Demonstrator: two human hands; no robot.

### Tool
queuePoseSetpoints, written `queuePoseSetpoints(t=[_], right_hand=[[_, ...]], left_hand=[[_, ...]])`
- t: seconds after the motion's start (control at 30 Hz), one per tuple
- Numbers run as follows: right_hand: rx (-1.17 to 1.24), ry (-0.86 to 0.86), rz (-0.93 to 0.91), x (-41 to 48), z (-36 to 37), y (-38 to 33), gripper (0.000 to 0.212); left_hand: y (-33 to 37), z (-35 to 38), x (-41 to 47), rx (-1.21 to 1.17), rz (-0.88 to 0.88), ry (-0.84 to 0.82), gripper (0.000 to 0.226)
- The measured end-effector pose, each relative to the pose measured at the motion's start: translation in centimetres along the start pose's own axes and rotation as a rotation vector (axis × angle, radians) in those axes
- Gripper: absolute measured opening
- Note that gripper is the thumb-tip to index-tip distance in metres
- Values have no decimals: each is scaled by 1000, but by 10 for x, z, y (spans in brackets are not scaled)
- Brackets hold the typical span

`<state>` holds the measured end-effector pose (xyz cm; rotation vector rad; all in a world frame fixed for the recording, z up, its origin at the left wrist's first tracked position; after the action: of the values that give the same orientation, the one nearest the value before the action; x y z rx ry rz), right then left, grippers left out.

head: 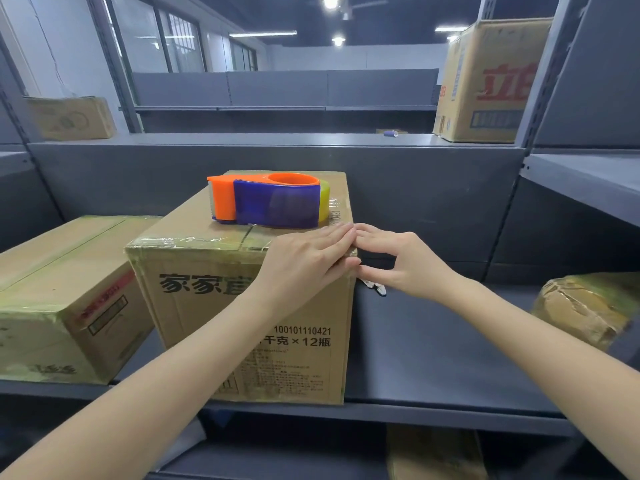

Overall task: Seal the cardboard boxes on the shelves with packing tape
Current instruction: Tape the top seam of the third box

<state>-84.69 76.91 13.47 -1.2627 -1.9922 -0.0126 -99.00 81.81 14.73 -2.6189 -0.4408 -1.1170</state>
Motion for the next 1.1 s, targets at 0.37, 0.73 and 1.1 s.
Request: queuePoseSetpoints(t=[0.37, 0.73, 1.1], right_hand=[[39, 25, 41, -7, 10, 7, 74], [66, 7, 77, -8, 11, 4, 72], [133, 60, 134, -9, 15, 9, 59]], left_hand=[[5, 0, -5, -63, -115, 15, 40], [3, -4, -6, -56, -91, -23, 46], [8, 0, -4, -67, -159, 61, 47]])
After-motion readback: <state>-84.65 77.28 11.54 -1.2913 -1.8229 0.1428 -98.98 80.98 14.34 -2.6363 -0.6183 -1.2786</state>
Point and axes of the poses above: each hand's wrist, its own x-axis towards the middle knuckle, its own z-axis out of the palm, y = z × x, the point moved 4 cm from there along x, towards the middle knuckle, and after that the axes turned 6 degrees about -z, right-handed, at the moved point
